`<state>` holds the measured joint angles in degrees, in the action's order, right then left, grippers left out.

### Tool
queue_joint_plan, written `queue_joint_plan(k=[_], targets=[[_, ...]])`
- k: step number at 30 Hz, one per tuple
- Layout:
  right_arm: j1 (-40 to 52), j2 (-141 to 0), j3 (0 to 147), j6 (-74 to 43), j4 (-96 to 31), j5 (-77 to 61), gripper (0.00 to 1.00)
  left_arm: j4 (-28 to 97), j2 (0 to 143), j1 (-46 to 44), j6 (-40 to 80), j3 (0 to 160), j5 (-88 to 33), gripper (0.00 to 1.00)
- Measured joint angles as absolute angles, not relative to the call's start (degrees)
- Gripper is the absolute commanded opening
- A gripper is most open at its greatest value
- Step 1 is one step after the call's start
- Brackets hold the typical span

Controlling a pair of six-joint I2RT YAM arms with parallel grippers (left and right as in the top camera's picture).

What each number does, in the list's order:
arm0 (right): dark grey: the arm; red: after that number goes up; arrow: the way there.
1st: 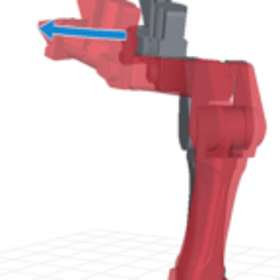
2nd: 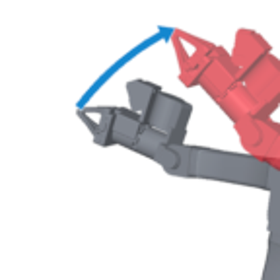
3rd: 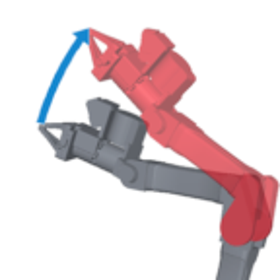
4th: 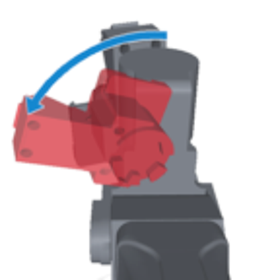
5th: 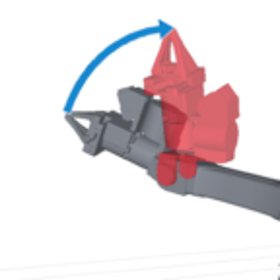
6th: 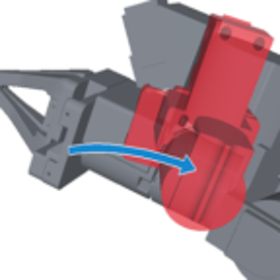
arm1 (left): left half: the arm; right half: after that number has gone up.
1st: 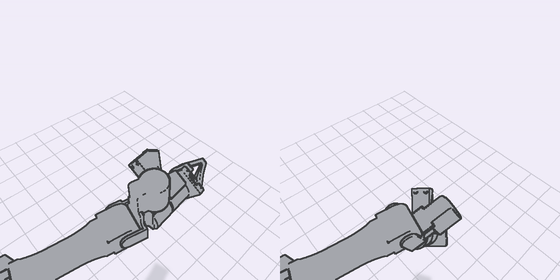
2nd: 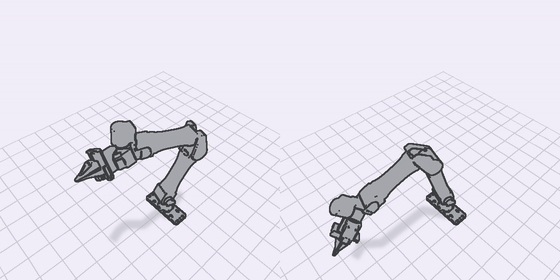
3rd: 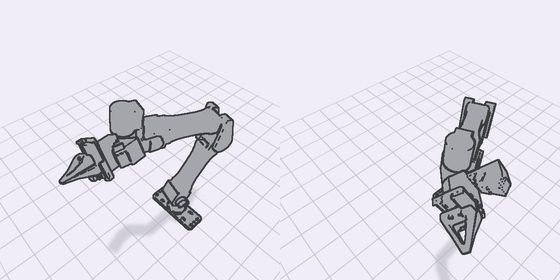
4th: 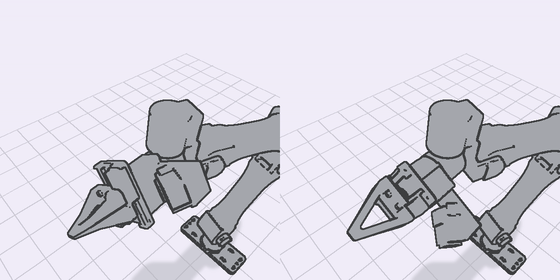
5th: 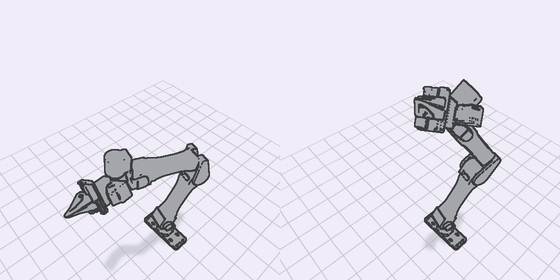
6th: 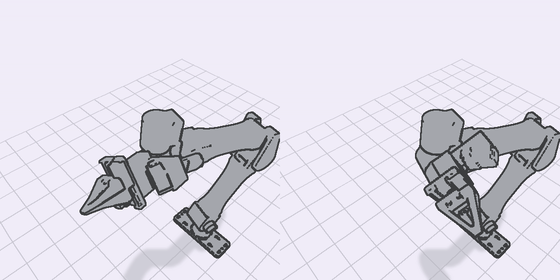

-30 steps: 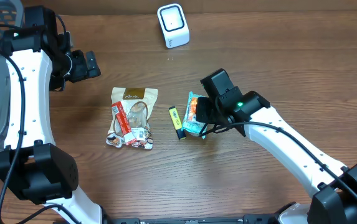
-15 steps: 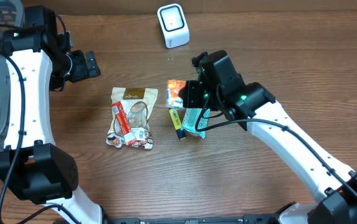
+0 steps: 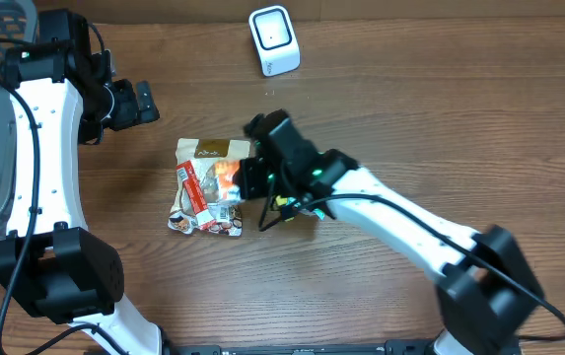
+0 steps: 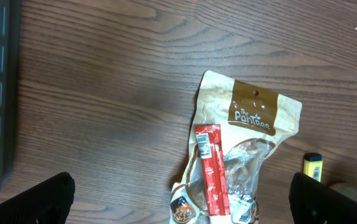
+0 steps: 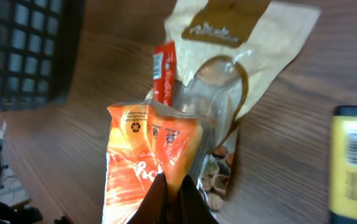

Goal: Scan the item barcode

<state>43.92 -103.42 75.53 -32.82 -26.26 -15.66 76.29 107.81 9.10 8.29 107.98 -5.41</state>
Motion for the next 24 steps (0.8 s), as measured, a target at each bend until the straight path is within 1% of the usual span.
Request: queue_joint_plan(k=[7,24], targets=[[46.39,-107.02,75.53,-33.06,-23.31,-15.4,0.04,76.29,107.81,9.1,8.29,107.98,-5.41,1.0],[49.28,-107.2,72.82,-35.51,-20.08,-5.48,0.05,76.29,107.81,9.1,8.29,107.98,-5.41,0.99]])
